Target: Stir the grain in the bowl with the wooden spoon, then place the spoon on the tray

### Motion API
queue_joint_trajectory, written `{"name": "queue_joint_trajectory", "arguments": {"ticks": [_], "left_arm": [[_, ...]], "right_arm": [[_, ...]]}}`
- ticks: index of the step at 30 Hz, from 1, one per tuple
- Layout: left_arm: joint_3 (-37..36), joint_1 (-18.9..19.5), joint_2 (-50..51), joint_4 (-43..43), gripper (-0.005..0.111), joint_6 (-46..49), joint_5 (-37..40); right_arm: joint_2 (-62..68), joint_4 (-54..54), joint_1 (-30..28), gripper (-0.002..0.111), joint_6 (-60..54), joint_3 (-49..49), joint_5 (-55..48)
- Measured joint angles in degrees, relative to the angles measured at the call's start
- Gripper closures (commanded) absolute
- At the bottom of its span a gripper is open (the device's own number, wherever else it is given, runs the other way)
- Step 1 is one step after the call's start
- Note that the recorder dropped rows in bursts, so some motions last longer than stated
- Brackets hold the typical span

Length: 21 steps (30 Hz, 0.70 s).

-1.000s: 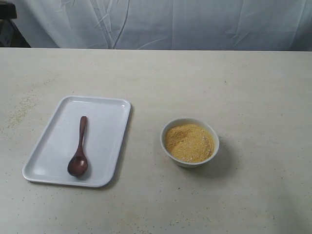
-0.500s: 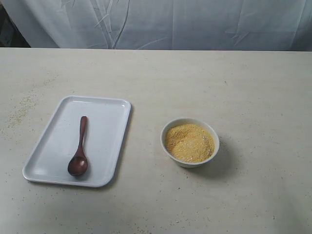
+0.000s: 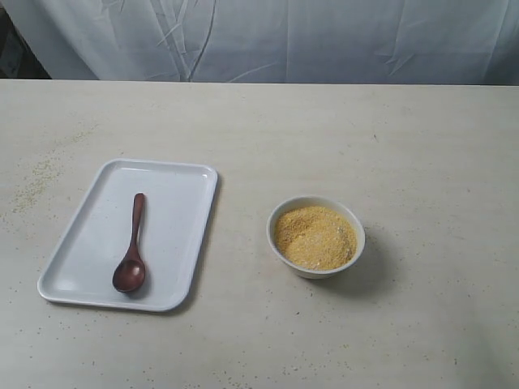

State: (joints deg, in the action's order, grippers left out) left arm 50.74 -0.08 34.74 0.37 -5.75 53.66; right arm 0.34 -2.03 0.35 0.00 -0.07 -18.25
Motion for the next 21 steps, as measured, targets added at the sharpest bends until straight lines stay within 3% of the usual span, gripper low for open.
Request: {"name": "queue_joint_trajectory", "arguments": {"ticks": [3, 7, 11, 14, 21], "left_arm": [[-1.8, 0.0, -2.4, 7.3, 0.107, 0.0, 0.4], [-11.0, 0.2, -8.4, 13.1, 0.107, -0.9, -11.4], [-24.3, 0.5, -15.8, 11.7, 0.107, -1.3, -27.7], [-34.5, 0.5, -21.3, 9.5, 0.107, -1.3, -35.6], [-48.6, 0.5, -32.9, 5.4, 0.107, -1.5, -39.1]], "right_arm": [[0.0, 0.0, 0.0, 0.108, 0.0, 0.0, 0.0], [0.0, 0.0, 0.0, 0.108, 0.0, 0.0, 0.0], [0.0, 0.0, 0.0, 0.108, 0.0, 0.0, 0.0], [0.0, 0.0, 0.0, 0.108, 0.0, 0.0, 0.0], [0.0, 0.0, 0.0, 0.108, 0.0, 0.0, 0.0]]}}
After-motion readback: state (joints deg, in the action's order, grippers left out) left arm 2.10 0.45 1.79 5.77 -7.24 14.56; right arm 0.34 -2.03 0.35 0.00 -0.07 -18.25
